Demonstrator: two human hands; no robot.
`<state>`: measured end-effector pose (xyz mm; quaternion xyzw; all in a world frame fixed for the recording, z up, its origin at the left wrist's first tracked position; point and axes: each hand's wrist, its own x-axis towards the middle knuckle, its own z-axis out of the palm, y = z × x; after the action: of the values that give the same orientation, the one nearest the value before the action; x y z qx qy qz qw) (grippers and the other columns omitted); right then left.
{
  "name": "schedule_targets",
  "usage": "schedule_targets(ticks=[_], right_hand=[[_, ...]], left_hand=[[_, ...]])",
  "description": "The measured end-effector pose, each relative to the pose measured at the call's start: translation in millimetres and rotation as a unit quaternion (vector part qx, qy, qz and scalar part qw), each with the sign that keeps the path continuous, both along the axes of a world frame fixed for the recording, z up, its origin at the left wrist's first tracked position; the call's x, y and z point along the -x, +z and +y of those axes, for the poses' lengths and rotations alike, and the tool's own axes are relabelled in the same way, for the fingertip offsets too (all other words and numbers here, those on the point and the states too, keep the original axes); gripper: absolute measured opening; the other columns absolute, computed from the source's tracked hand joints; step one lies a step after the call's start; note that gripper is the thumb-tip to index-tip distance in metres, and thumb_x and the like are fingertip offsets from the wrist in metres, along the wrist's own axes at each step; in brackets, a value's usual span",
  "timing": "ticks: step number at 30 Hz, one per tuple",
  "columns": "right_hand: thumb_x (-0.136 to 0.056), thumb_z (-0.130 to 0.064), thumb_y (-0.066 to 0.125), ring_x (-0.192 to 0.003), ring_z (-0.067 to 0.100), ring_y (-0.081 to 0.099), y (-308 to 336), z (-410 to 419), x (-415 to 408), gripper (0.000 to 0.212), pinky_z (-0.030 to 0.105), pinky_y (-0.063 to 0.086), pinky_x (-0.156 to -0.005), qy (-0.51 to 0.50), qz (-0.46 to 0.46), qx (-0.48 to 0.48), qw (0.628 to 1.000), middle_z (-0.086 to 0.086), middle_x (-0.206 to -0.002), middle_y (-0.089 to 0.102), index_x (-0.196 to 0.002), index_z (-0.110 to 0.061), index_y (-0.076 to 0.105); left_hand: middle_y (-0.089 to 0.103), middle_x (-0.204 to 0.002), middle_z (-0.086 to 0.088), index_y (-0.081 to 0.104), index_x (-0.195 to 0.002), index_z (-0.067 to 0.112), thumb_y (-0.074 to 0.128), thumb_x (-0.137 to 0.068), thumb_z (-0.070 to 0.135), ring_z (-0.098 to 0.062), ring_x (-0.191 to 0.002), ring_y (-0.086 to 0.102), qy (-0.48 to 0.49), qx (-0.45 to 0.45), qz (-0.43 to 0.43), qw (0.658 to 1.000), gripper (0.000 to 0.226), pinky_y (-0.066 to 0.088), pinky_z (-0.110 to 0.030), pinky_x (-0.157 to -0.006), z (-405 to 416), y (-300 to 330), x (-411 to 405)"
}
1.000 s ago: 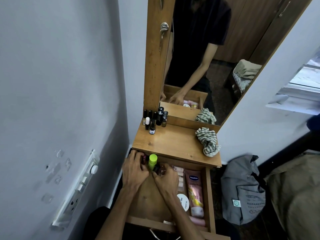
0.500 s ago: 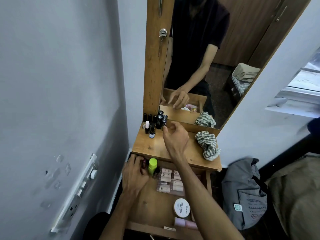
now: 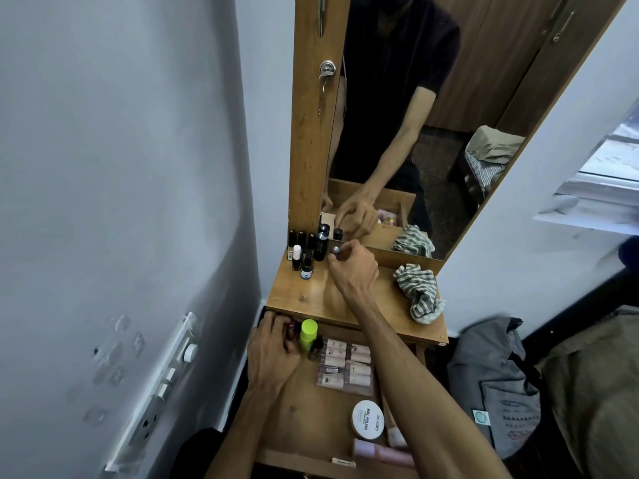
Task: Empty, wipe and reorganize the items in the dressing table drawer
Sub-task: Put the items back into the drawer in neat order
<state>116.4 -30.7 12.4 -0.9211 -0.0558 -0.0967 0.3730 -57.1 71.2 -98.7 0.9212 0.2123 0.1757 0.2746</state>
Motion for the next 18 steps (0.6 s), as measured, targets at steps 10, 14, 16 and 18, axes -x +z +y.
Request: schedule_targets(ticks=[10,14,16,18], right_hand=[[-0.076,-0.022,0.079,-0.067,0.004,0.066,-4.8,-31.9,94.7,0.021,0.021,0.056,-0.064,-0.012,-0.022,-0.25,0.968,-0.01,-0.076,0.069,-0.091,-0.023,0.065],[-0.078,-0.016,0.079,-0.07,0.003,0.071,-35.9,-37.5,145.4,0.022,0.022,0.059,-0.067,0.042,-0.007,-0.247,0.968,-0.015,-0.076,0.073,-0.097,-0.023,0.072],[-0.076,-0.018,0.079,-0.069,0.002,0.07,-52.6,-33.7,159.5,0.018,0.024,0.059,-0.067,0.07,0.006,-0.218,0.973,-0.018,-0.075,0.073,-0.092,-0.026,0.075],[-0.074,-0.025,0.077,-0.07,0.0,0.069,-64.9,-28.8,164.6,0.017,0.024,0.058,-0.067,0.094,0.025,-0.18,0.979,-0.018,-0.077,0.073,-0.091,-0.028,0.077]], left_hand=[[0.059,-0.11,-0.002,0.063,-0.099,0.017,0.067,-0.064,0.008,-0.023,-0.082,0.055,-0.003,0.004,-0.04,0.999,0.036,0.039,-0.03,-0.07,0.5,6.0,0.0],[0.06,-0.108,0.001,0.062,-0.097,0.02,0.052,-0.078,0.019,-0.02,-0.088,0.059,0.006,0.032,-0.063,0.997,0.021,0.035,-0.028,-0.073,1.6,3.6,3.1],[0.062,-0.106,0.003,0.063,-0.096,0.02,0.045,-0.083,0.026,-0.02,-0.088,0.06,0.003,0.047,-0.081,0.996,0.024,0.037,-0.028,-0.072,1.8,3.3,4.5],[0.062,-0.105,0.004,0.064,-0.096,0.02,0.046,-0.084,0.024,-0.02,-0.086,0.06,0.001,0.065,-0.095,0.993,0.022,0.043,-0.031,-0.071,2.4,3.0,4.9]])
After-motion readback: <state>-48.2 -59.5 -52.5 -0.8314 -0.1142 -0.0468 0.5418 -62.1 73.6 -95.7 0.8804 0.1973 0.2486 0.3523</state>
